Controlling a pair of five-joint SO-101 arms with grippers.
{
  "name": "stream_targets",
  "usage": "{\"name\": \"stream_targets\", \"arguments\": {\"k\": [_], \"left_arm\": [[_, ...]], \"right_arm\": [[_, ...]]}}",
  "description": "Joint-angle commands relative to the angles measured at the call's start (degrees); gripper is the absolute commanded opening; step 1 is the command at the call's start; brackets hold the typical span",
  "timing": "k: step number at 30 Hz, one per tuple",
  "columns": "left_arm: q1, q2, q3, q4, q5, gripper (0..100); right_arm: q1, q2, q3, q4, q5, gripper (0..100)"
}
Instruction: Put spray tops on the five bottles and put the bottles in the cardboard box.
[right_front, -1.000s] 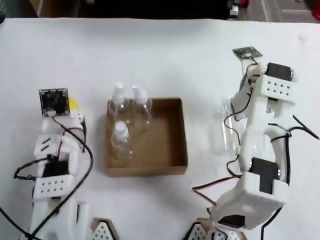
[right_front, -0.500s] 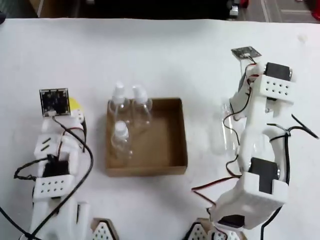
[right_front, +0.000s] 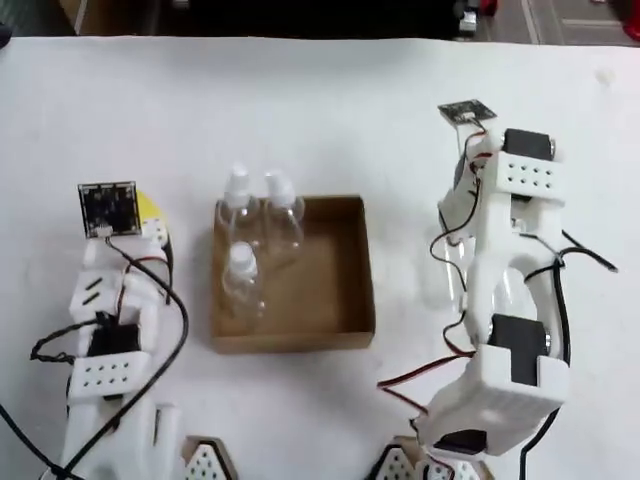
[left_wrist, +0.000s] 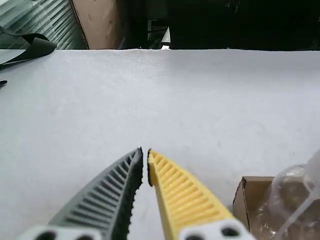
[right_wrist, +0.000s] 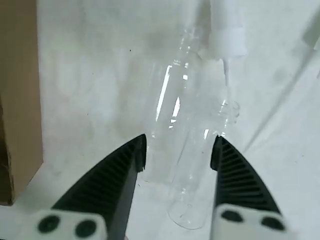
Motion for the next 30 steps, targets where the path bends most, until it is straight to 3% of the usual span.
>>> {"name": "stream_targets", "arguments": {"k": [1,10,30], "left_arm": [[0.6,0.1,-0.6,-1.8,-0.5,2],[0.5,0.1,-0.6,-1.8,-0.5,2],[0.5,0.1,-0.6,-1.9,-0.5,2]], "right_arm": [[-0.5,-0.4,1.1,-2.4,-0.6,18.7],[-0.4,-0.4,6.3,-7.8,-0.6,18.7],[-0.8,5.8,7.6,-7.8,-0.6,18.7]]}}
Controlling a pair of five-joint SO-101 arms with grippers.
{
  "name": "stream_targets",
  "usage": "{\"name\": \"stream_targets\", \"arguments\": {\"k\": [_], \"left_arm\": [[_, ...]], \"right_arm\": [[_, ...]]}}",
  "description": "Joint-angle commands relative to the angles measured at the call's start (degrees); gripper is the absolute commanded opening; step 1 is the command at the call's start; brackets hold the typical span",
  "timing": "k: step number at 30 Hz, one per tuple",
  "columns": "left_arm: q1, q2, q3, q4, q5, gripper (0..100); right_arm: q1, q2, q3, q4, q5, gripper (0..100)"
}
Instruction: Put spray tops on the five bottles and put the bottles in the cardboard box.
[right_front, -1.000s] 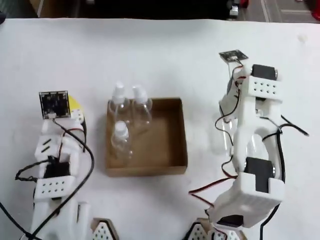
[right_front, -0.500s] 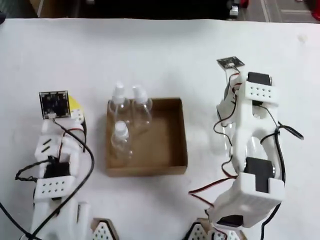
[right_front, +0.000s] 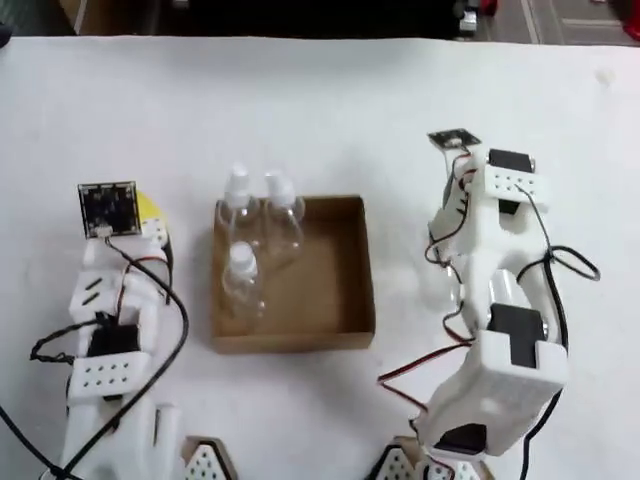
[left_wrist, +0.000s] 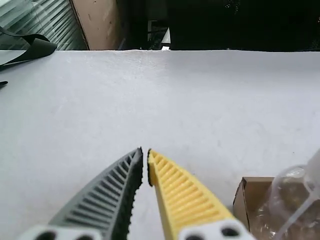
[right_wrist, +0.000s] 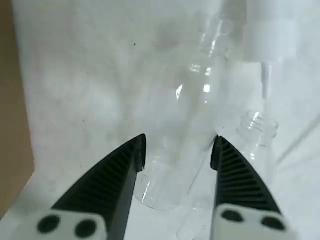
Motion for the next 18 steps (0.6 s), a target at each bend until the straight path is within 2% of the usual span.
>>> {"name": "stream_targets", "arguments": {"k": [1,18], "left_arm": [[0.5,0.1,-0.6,-1.9,-0.5,2],[0.3,0.0,-0.6,-1.9,-0.5,2]], "right_arm": [[-0.8,1.0,-1.0,-0.3,-0.4,18.7],[-12.3,0.7,-1.0,0.1,-6.9,19.1]]}}
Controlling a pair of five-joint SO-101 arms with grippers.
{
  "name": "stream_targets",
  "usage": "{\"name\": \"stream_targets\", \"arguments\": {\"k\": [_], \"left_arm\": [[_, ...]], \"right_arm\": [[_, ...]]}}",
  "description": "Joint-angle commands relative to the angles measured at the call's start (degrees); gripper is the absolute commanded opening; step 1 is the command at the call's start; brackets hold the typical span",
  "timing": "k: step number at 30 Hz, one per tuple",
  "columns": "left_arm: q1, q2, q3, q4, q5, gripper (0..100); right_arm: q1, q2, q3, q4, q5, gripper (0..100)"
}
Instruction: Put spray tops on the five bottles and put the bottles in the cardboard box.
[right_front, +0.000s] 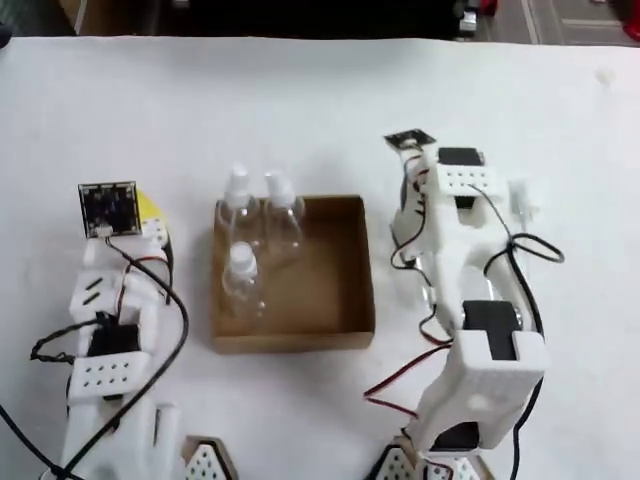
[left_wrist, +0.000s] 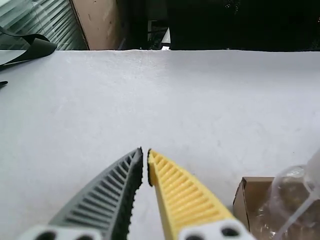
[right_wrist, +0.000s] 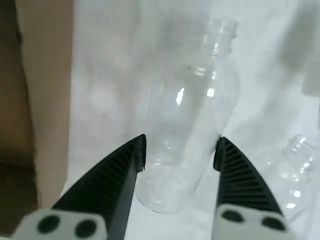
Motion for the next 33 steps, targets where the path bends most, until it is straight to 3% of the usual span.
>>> {"name": "stream_targets", "arguments": {"k": [1,7,14,20,26,33], "left_arm": [[0.3,0.0,-0.6,-2.0,-0.5,2],[0.3,0.0,-0.6,-2.0,-0.5,2],[0.4,0.0,-0.6,-2.0,-0.5,2],[0.2,0.0,-0.6,-2.0,-0.5,2],[0.2,0.0,-0.6,-2.0,-0.5,2],[0.3,0.0,-0.7,-2.1,-0.5,2]], "right_arm": [[-2.7,-0.3,-1.0,0.1,-0.9,19.2],[-2.2,-0.8,-3.0,0.7,-0.9,31.8],[-4.0,-1.4,-16.1,3.4,-0.4,30.9],[-4.5,9.8,-25.3,3.6,-0.8,30.4],[-3.6,20.0,-37.1,9.1,-0.8,22.2],[-1.8,26.9,-47.6,14.5,-0.8,25.5]]}}
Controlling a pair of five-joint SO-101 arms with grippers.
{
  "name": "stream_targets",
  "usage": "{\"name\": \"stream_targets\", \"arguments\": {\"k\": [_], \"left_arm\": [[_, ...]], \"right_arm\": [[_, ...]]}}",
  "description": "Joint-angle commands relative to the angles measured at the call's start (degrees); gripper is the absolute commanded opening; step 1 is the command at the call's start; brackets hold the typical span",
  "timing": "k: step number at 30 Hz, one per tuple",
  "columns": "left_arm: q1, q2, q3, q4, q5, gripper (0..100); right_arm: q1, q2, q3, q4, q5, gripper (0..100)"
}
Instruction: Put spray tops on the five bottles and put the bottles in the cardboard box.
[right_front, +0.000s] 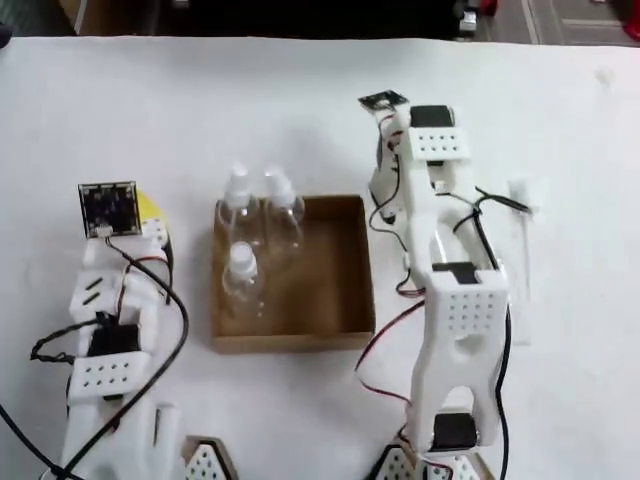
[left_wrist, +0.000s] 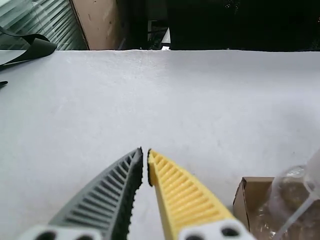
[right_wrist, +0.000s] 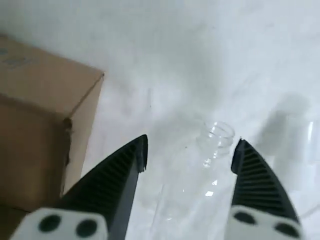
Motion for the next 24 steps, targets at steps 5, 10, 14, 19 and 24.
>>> {"name": "stream_targets", "arguments": {"k": [5,10,14,19,24], "left_arm": [[0.4,0.0,-0.7,-2.1,-0.4,2],[0.4,0.0,-0.7,-2.1,-0.4,2],[0.4,0.0,-0.7,-2.1,-0.4,2],[0.4,0.0,-0.7,-2.1,-0.4,2],[0.4,0.0,-0.7,-2.1,-0.4,2]], "right_arm": [[3.2,3.9,-8.5,3.4,-0.4,25.5],[2.9,4.4,-8.6,3.4,-0.4,25.2],[2.9,4.6,-8.6,3.4,-0.1,19.1],[3.2,5.6,-8.7,3.1,-0.1,19.7],[3.1,6.4,-8.7,2.9,-0.1,17.0]]}}
